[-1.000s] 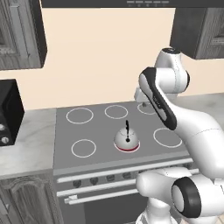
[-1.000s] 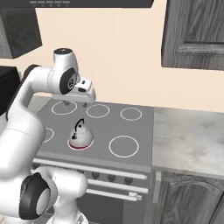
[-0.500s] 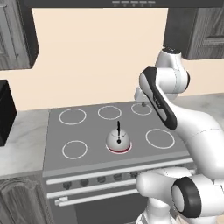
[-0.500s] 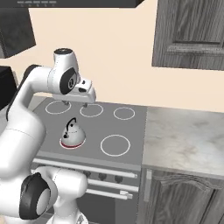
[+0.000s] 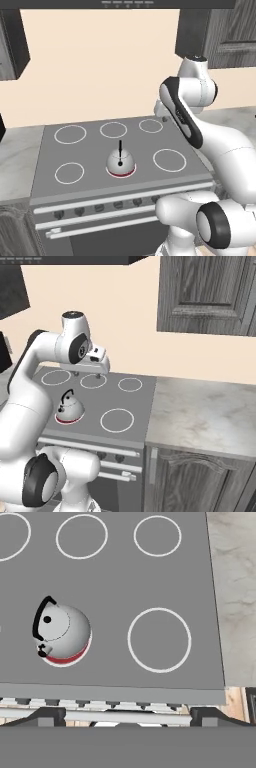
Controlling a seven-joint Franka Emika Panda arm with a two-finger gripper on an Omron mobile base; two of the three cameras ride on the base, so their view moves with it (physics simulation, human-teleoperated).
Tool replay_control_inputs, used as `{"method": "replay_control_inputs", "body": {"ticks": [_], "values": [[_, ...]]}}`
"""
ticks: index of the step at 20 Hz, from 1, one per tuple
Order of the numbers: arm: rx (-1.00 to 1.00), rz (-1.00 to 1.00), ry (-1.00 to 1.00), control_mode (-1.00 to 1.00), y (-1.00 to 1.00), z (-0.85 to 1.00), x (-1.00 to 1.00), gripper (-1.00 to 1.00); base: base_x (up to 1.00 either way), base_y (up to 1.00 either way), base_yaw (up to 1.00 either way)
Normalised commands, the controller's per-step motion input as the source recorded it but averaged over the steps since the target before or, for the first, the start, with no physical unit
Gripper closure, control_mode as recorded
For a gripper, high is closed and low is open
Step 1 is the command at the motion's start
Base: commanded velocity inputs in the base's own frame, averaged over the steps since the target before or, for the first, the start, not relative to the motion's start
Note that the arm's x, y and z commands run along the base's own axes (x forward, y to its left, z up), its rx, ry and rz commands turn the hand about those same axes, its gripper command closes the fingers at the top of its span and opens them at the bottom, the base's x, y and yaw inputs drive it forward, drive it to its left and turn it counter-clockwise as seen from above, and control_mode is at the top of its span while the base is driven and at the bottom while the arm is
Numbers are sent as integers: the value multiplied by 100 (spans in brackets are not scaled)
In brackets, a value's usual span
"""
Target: Lower the heat of the kettle.
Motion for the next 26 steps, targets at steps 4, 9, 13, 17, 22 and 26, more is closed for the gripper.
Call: {"method": "replay_control_inputs", "body": {"ticks": [4,9,13,17,22,26], "values": [[0,0,0,100,0,0,0,-100,27,-23,0],[0,0,0,100,0,0,0,-100,14,-14,0],[-1,0,-1,-100,13,0,-14,-100,0,0,0],[-29,8,-14,-100,88,-5,-74,-100,0,0,0],[-47,23,-7,-100,100,-26,-83,-100,0,0,0],[-47,27,-1,-100,100,-47,-66,-100,0,0,0]]}}
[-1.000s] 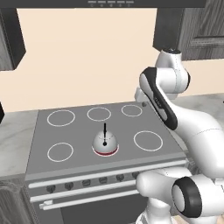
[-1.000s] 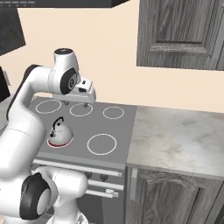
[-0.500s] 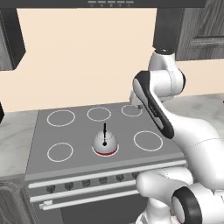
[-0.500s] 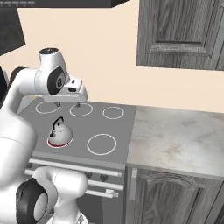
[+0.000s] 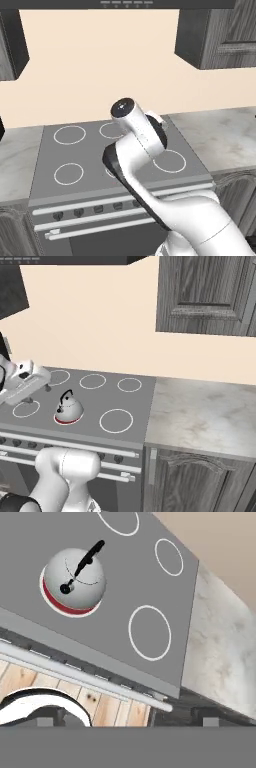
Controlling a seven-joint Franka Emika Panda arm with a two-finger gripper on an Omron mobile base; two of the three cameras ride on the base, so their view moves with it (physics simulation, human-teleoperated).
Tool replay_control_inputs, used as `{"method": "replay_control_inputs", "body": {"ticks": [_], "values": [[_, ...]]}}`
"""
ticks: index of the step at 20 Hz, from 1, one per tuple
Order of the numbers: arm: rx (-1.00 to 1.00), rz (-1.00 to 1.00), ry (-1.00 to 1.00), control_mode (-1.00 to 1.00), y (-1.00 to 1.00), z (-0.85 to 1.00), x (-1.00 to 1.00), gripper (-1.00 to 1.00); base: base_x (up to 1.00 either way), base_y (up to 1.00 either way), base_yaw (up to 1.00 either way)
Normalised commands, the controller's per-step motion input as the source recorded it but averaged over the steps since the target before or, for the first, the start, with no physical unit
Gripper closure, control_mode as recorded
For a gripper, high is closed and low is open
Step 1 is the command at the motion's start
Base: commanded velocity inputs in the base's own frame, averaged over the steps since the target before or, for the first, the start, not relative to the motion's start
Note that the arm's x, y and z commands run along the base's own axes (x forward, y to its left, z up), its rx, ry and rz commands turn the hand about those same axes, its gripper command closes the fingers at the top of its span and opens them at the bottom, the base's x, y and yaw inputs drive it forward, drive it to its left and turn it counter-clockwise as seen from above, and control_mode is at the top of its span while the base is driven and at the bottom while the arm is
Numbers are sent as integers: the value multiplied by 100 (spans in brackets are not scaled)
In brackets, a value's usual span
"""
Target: Lower the heat of the kettle.
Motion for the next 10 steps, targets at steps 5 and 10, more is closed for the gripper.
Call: {"method": "replay_control_inputs", "body": {"ticks": [5,10], "values": [[-47,31,-1,-100,97,-74,-59,-100,0,0,0],[-49,34,0,-100,77,-75,-53,-100,0,0,0]]}}
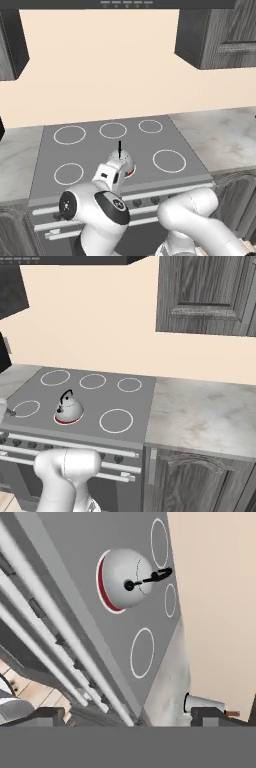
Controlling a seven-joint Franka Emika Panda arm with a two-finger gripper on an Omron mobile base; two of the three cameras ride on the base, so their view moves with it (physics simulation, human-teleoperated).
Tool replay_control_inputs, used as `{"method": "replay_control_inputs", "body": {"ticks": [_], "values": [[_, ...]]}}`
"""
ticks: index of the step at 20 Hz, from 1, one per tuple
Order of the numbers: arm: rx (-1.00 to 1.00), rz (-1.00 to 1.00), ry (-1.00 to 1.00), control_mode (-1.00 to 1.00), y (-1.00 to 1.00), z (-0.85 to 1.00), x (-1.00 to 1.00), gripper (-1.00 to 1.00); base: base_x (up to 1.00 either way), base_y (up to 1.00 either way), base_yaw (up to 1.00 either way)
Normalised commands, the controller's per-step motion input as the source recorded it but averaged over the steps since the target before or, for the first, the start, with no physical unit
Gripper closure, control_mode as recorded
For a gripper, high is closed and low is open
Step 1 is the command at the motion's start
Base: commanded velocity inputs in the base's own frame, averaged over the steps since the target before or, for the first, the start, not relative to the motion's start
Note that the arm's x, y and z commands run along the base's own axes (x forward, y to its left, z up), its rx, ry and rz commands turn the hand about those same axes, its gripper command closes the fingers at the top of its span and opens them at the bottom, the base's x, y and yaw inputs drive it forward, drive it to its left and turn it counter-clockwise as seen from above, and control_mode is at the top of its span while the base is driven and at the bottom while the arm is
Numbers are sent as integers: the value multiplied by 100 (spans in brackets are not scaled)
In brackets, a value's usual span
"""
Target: Lower the heat of the kettle.
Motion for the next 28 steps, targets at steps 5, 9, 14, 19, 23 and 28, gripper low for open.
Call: {"method": "replay_control_inputs", "body": {"ticks": [5,9,14,19,23,28], "values": [[-46,30,0,-100,53,-74,-11,-100,0,0,0],[-30,10,0,-100,24,-61,40,-100,0,0,0],[-21,9,1,-100,21,-50,48,-100,0,0,0],[-17,7,0,-100,25,-57,32,-100,0,0,0],[-14,3,0,-100,35,-44,33,-100,0,0,0],[-5,6,3,-100,40,-56,29,-100,0,0,0]]}}
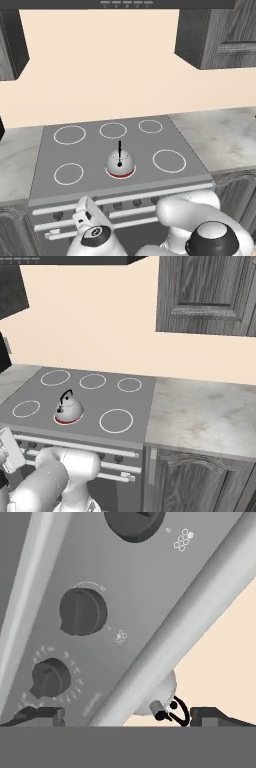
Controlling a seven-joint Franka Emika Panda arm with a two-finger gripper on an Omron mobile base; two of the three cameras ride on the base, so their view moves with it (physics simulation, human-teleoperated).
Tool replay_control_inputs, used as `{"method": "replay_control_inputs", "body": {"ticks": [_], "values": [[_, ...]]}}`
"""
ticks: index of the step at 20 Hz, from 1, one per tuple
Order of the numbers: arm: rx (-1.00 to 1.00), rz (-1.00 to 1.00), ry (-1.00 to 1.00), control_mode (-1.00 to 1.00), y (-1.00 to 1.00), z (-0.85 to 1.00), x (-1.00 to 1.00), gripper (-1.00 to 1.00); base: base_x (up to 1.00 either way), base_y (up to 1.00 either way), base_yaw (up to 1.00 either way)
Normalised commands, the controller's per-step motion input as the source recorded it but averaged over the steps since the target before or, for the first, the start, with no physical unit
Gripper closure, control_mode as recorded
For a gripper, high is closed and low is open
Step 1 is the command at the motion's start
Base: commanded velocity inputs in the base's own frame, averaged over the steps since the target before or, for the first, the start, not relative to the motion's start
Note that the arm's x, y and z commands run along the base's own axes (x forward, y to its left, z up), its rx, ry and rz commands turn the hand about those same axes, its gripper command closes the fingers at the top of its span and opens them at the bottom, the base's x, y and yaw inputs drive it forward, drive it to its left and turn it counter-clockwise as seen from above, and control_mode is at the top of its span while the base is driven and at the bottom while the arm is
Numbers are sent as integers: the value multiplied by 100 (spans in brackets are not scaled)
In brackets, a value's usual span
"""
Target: Lower the heat of the kettle.
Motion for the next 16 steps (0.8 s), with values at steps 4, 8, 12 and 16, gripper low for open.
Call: {"method": "replay_control_inputs", "body": {"ticks": [4,8,12,16], "values": [[0,5,0,-100,32,-63,16,-100,0,0,0],[0,6,0,-100,11,-52,20,-100,0,0,0],[0,6,-4,-100,0,-35,16,-100,0,0,0],[0,8,-19,-100,-8,-26,-17,-100,0,0,0]]}}
